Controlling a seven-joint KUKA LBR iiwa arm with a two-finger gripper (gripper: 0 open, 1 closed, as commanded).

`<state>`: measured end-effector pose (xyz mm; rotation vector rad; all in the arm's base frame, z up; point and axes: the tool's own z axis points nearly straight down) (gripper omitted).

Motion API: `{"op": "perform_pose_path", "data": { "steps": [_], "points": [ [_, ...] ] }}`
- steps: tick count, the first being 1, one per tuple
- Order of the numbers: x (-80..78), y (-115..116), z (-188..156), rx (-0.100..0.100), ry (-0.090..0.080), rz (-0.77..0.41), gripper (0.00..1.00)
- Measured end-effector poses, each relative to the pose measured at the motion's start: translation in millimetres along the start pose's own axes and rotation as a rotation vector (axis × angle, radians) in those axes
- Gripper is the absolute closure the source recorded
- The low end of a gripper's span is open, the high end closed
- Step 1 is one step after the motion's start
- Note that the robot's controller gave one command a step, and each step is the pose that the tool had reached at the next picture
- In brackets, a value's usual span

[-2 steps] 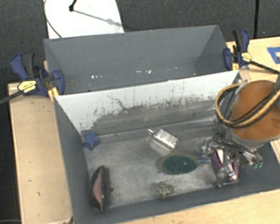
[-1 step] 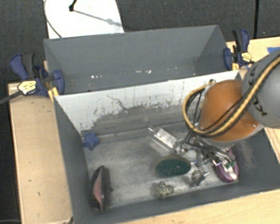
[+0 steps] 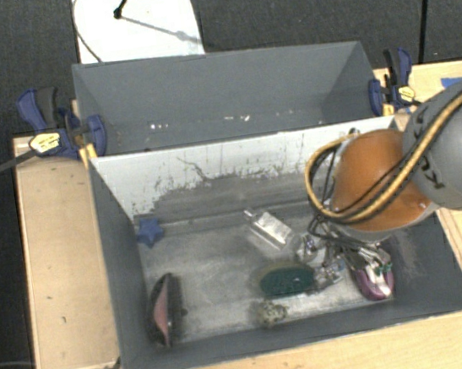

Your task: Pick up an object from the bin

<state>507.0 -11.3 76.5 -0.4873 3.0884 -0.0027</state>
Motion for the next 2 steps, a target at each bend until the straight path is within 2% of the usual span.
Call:
{"op": "perform_pose_path", "data": {
  "steps": [1,2],
  "points": [
    [-17.4,3,-112,-0.001,0.004,0.057,1.0],
    [-24.0,5,-270,-0.002,0.004,-0.345,1.0]
  ]
}}
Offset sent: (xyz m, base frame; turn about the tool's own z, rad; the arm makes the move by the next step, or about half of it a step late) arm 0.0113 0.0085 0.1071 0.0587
